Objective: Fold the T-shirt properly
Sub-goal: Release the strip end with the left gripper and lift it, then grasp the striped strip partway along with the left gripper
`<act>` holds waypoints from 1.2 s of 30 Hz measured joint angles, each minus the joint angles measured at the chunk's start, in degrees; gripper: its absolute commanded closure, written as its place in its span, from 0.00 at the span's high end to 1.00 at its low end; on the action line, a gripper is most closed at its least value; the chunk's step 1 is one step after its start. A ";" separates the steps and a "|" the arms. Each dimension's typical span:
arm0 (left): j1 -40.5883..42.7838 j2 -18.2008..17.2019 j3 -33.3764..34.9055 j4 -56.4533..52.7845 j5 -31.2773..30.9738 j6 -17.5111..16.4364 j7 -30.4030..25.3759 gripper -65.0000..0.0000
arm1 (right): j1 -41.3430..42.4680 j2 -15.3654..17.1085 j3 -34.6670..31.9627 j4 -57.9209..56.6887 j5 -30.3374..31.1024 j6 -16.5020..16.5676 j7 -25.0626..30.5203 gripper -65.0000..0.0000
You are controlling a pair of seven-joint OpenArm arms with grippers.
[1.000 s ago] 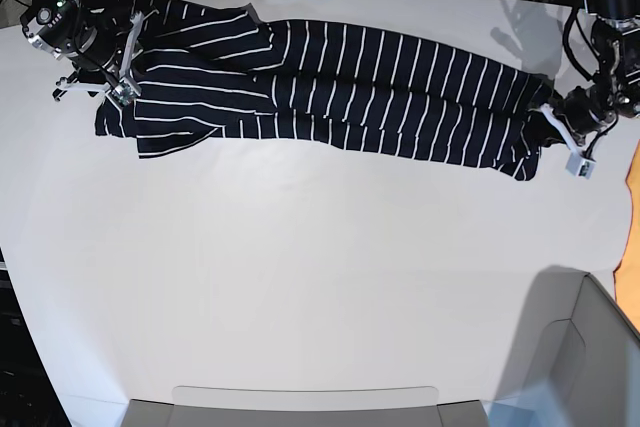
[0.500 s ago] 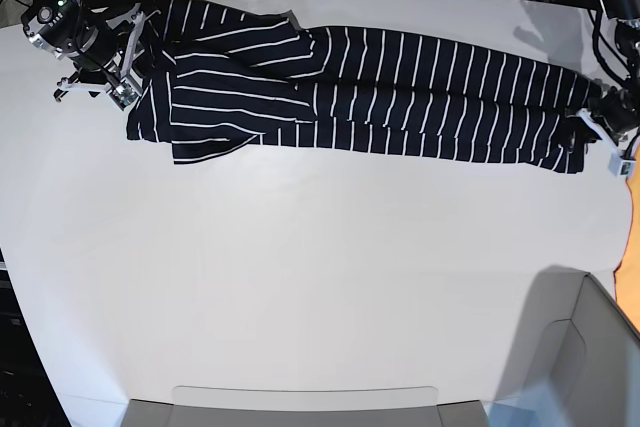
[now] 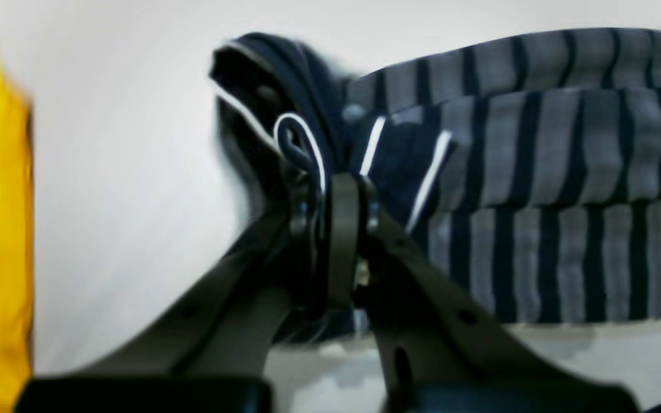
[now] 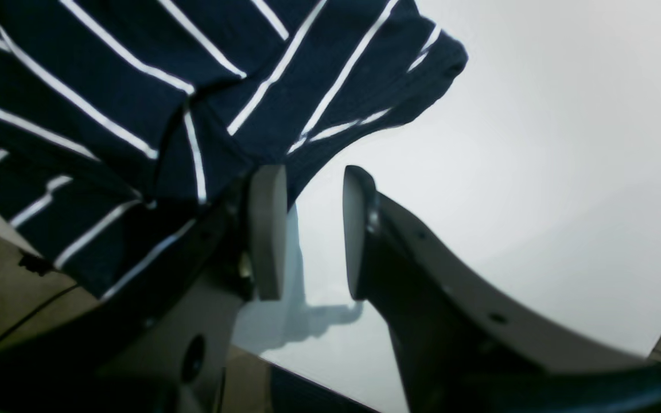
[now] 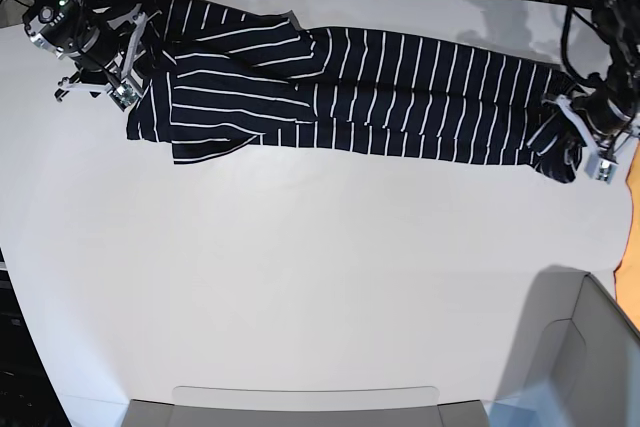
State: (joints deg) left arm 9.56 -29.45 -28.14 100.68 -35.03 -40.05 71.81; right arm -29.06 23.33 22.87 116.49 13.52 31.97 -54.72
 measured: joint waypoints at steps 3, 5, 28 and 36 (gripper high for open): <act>2.93 4.00 0.04 4.02 -0.09 -0.17 0.39 0.00 | 0.48 -0.42 0.00 0.00 0.02 0.00 0.07 0.27; 4.70 6.51 0.04 6.71 0.57 0.11 1.33 0.00 | 0.33 -0.52 0.00 0.04 0.00 0.00 0.07 0.27; 5.07 23.23 18.32 12.63 -3.98 2.71 -1.62 0.00 | 0.31 -0.68 -0.11 0.04 -0.17 0.02 0.04 0.27; 5.14 24.55 20.48 10.01 -3.93 3.39 -3.26 0.00 | 0.31 -0.68 -0.11 0.04 -0.15 0.00 0.04 0.27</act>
State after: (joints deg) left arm 14.70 -4.91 -7.66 110.69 -38.96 -36.67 68.55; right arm -28.75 22.65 22.76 116.53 13.37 31.97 -54.68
